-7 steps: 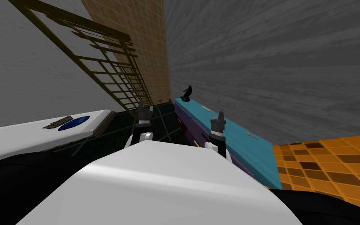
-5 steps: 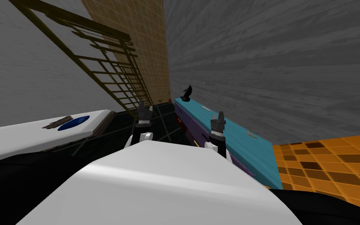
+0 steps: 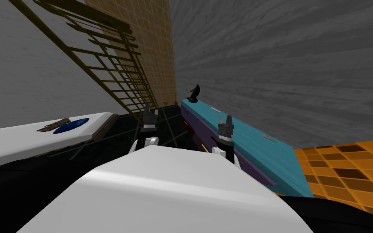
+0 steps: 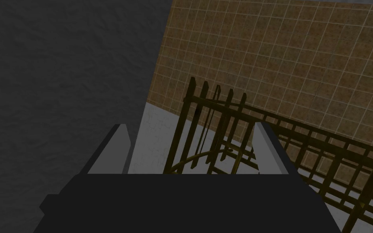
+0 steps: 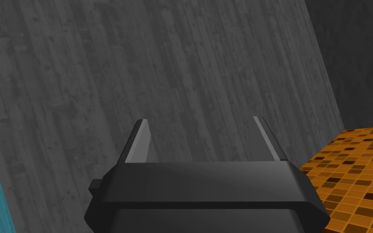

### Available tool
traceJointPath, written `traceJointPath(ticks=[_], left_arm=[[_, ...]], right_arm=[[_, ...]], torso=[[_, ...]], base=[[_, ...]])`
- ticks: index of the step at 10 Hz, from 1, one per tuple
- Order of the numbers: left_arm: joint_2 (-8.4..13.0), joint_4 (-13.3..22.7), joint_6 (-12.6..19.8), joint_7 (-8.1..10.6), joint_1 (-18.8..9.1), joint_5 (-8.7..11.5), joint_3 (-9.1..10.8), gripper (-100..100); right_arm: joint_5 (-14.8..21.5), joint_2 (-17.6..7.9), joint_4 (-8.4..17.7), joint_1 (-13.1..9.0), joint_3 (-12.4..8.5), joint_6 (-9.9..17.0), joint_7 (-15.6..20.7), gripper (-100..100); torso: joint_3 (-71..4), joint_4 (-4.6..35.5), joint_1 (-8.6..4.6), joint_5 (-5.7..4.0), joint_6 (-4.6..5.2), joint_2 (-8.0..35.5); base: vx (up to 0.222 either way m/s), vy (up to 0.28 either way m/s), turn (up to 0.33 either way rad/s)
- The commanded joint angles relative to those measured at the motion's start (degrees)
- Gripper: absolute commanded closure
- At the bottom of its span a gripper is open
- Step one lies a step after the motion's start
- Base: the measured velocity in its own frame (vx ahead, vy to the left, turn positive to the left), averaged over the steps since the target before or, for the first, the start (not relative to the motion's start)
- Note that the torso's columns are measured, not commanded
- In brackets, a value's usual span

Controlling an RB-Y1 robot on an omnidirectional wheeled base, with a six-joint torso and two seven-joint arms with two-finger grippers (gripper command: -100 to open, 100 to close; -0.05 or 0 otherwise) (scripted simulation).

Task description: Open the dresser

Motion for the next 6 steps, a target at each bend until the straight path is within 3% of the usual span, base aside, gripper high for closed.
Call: traceJointPath(ticks=[1, 2, 3, 6], left_arm=[[0.0, 0.0, 0.0, 0.00, 0.0, 0.0, 0.00, 0], [0.0, 0.0, 0.0, 0.00, 0.0, 0.0, 0.00, 0], [0.0, 0.0, 0.0, 0.00, 0.0, 0.0, 0.00, 0], [0.0, 0.0, 0.0, 0.00, 0.0, 0.0, -0.01, 0]], right_arm=[[0.0, 0.0, 0.0, 0.0, 0.0, 0.0, 0.0, 0], [0.0, 0.0, 0.0, 0.0, 0.0, 0.0, 0.0, 0], [0.9, -1.6, 0.4, -0.1, -0.1, 0.5, 0.4, -100], [4.7, -4.4, 1.8, -0.3, -0.6, 2.5, 2.0, -100]], torso=[[-8.5, 4.2, 0.00, 0.00, 0.00, 4.2], [-16.9, 8.5, 0.00, 0.00, 0.00, 8.5], [-25.4, 12.7, 0.00, 0.00, 0.00, 12.7], [-30.8, 15.3, 0.20, 0.06, -0.01, 15.1]], base=[[0.000, 0.000, 0.000], [0.000, 0.000, 0.000], [0.024, 0.022, -0.005], [0.072, 0.085, -0.015]])
